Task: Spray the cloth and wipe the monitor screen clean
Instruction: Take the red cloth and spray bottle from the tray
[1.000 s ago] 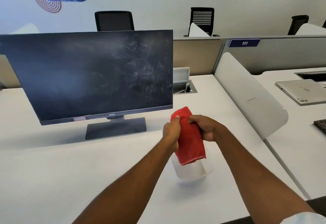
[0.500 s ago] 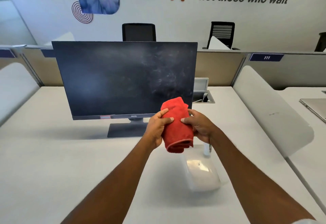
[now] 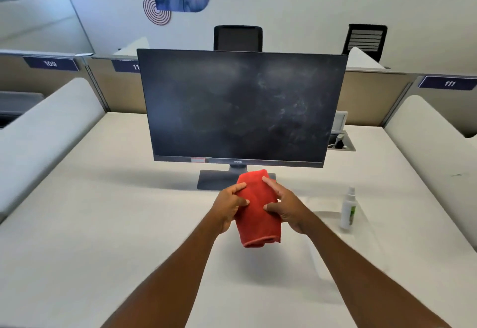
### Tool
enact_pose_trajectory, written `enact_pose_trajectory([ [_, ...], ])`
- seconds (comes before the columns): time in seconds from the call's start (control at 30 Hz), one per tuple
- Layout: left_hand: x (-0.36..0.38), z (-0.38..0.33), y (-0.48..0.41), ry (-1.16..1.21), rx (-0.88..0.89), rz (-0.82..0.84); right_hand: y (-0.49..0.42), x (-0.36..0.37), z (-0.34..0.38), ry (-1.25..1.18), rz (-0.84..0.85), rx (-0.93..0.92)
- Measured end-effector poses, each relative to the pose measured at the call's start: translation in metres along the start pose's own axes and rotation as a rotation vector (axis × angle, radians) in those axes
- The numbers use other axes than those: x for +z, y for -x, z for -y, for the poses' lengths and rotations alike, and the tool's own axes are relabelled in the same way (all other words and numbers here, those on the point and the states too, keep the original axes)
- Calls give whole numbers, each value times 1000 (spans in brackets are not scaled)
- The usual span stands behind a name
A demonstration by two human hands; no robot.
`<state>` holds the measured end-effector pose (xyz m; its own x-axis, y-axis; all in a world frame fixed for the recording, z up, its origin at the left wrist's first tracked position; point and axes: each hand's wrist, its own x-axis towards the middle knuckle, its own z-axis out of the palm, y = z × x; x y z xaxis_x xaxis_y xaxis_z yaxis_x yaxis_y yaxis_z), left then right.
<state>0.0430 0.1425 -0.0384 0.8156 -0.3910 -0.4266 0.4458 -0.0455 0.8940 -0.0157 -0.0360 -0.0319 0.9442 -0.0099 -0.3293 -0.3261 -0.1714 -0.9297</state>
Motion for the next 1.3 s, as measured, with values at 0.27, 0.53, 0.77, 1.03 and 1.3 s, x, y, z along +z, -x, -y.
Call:
enact_pose_trajectory([
  [0.27, -28, 33, -5, -133, -21, -40, -11, 42, -38, 44, -42, 150],
  [0.53, -44, 53, -18, -279, -49, -13, -24, 61, -42, 485, -48, 245],
  [0.77, -40, 58, -24, -665, 75, -104, -35, 62, -47, 875, 6, 247],
  [1.03, -42, 67, -22, -1007, 101, -49, -38, 62, -54, 1164, -58, 53],
  [1.3, -43, 66, -23, -1099, 80, -26, -40, 53, -60, 1200, 61, 92],
])
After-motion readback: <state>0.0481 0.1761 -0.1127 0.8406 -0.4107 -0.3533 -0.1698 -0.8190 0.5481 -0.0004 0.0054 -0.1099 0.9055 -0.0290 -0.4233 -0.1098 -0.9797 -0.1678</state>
